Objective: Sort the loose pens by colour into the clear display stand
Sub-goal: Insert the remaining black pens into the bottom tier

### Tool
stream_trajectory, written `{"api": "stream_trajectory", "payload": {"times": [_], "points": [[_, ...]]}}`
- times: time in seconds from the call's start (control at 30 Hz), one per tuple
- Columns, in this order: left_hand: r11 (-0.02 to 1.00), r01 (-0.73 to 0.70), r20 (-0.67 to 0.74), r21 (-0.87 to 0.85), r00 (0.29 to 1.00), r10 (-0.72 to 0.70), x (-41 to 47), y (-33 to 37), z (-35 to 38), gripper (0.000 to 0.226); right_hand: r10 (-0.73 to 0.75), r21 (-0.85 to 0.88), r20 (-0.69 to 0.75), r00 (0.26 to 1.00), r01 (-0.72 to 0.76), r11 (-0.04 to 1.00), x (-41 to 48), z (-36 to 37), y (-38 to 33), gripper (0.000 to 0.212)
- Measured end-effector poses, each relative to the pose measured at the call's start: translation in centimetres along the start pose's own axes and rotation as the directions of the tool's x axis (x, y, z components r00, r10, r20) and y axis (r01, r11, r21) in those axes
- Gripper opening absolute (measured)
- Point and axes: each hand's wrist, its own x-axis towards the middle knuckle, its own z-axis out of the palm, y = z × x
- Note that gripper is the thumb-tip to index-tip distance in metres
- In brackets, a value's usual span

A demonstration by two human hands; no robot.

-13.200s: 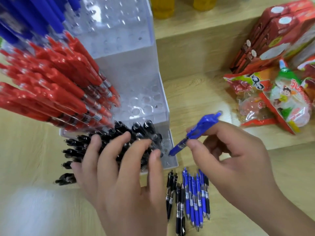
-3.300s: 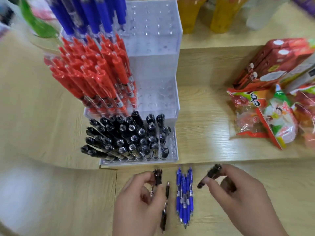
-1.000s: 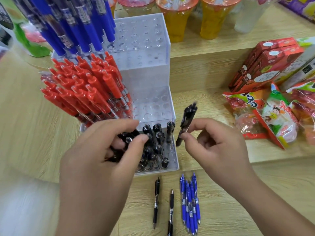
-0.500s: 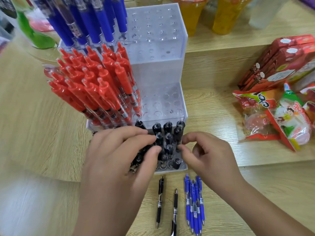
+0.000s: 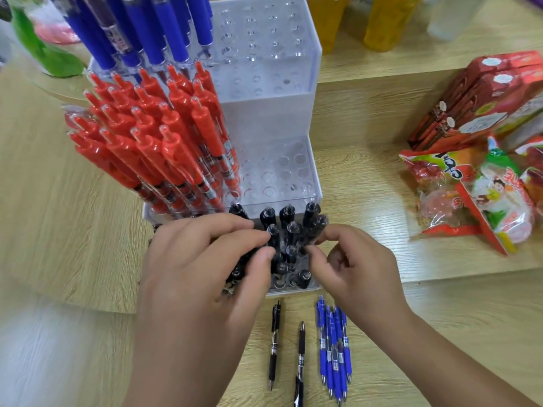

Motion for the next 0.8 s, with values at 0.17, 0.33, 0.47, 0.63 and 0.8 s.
{"api": "stream_trajectory", "payload": {"times": [0.17,0.33,0.47,0.63,0.8], "points": [[1.000,-0.001,0.027,-0.001,1.000,0.001,0.1,0.1,-0.1,0.017,-0.030,-0.025,0.001,1.000,0.030,0.999,-0.2,-0.3,-0.1,0.015],[0.995,-0.092,0.086,0.027,0.992,0.089,0.5,-0.4,-0.1,0.029,-0.030,-0.091,0.048,0.998,0.034,0.995,0.0,-0.3,-0.5,0.014],[0.994,-0.108,0.123,0.032,0.987,0.104,0.6,-0.5,-0.2,0.030,-0.022,-0.127,0.044,0.999,0.027,0.992,0.3,-0.2,-0.6,0.012],[0.994,-0.113,0.140,-0.011,0.984,0.113,0.7,-0.2,-0.3,0.020,0.001,-0.075,0.080,0.997,0.005,0.997,-0.1,-0.3,-0.1,0.014],[0.989,-0.139,0.094,0.044,0.987,0.134,0.0,0.0,0.0,0.025,0.116,-0.009,0.087,0.989,-0.116,0.993,-1.2,-0.9,0.9,0.023]]}}
